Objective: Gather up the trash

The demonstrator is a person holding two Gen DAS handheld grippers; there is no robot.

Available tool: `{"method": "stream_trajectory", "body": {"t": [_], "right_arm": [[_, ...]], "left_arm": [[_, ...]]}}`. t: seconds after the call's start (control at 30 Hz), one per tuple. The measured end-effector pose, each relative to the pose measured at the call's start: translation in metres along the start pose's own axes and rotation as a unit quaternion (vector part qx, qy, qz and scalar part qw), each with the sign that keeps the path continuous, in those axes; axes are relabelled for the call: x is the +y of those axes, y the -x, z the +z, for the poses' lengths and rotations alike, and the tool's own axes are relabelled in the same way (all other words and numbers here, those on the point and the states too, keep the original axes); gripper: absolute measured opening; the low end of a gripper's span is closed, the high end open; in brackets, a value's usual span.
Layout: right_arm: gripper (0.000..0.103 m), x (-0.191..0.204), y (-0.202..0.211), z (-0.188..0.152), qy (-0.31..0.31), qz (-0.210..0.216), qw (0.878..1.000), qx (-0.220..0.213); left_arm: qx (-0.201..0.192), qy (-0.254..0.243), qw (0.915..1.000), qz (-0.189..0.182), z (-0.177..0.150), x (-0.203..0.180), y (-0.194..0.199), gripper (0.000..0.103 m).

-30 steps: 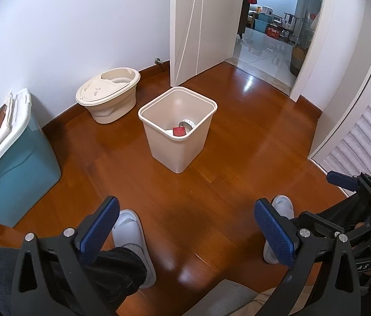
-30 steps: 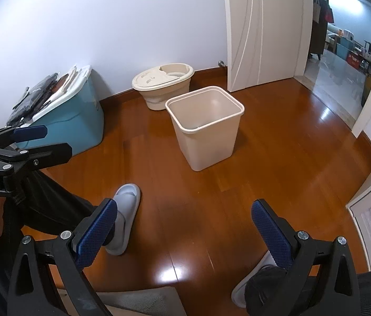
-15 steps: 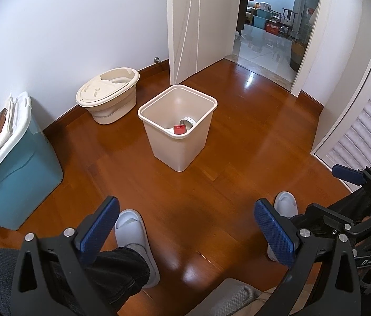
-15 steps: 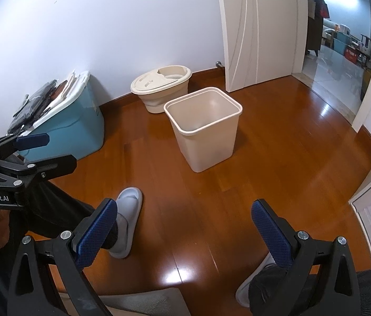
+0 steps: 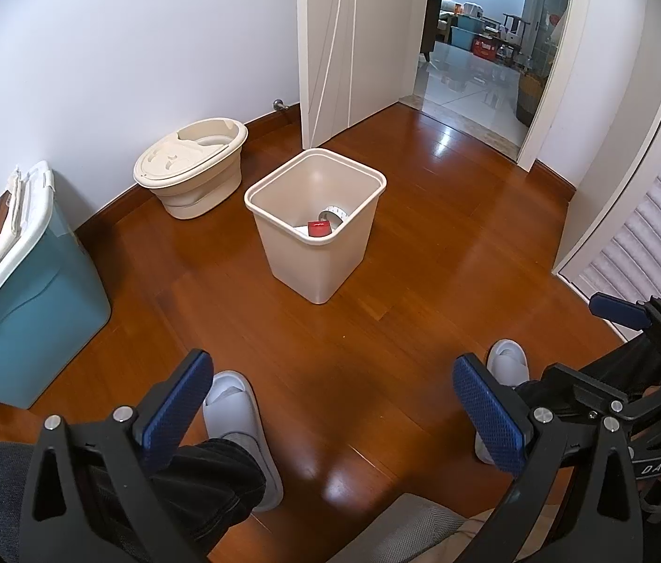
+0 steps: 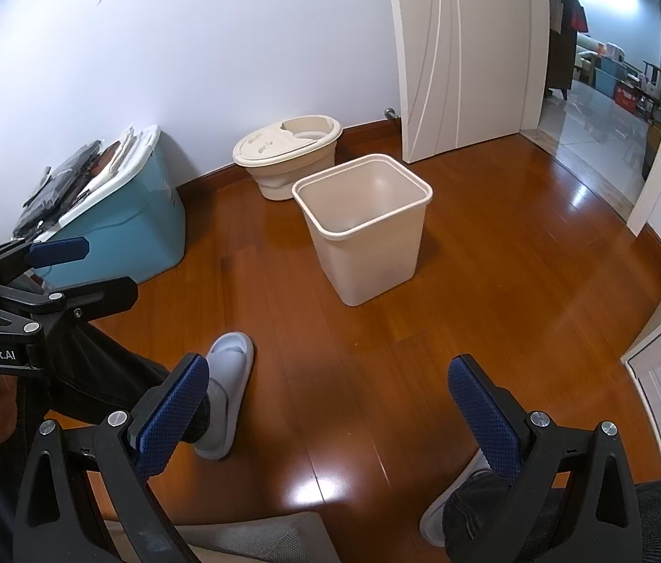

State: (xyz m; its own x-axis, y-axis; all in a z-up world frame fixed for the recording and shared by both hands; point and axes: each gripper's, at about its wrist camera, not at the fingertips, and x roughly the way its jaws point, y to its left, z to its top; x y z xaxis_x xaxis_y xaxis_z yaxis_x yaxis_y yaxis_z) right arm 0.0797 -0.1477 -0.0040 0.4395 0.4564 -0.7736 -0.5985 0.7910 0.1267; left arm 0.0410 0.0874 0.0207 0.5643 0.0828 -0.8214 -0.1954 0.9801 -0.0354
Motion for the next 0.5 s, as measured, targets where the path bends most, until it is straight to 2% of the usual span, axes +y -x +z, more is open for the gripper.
{"method": "stream_trajectory", "body": {"t": [0.13, 0.27, 0.37, 0.43, 0.5], "right_arm": [[0.103, 0.0, -0.0004, -0.0005, 0.0, 0.001, 1.0, 0.002], [0.103, -0.0004, -0.0008, -0.0013, 0.001, 0.001, 1.0, 0.002], [0.103, -0.0002, -0.0005, -0.0011, 0.0, 0.001, 1.0, 0.002], [0.103, -0.0006, -0.0001, -0.0013, 0.0, 0.002, 1.0, 0.001], [0.103, -0.0025, -0.0005, -0.0025, 0.0, 0.003, 1.0, 0.002]], "left_arm": [[0.005, 0.006, 1.0, -0.002, 0.0004, 0.002, -0.0009, 0.103], [0.006, -0.001, 0.9998, 0.021, -0.0003, -0.0001, -0.0003, 0.103], [-0.001, -0.001, 1.0, 0.0, -0.0016, -0.0016, 0.0031, 0.103], [-0.015, -0.003, 0.9999, 0.0, -0.0023, -0.0022, 0.007, 0.103], [-0.01, -0.006, 0.9999, -0.001, -0.0021, -0.0033, 0.0051, 0.103]]}}
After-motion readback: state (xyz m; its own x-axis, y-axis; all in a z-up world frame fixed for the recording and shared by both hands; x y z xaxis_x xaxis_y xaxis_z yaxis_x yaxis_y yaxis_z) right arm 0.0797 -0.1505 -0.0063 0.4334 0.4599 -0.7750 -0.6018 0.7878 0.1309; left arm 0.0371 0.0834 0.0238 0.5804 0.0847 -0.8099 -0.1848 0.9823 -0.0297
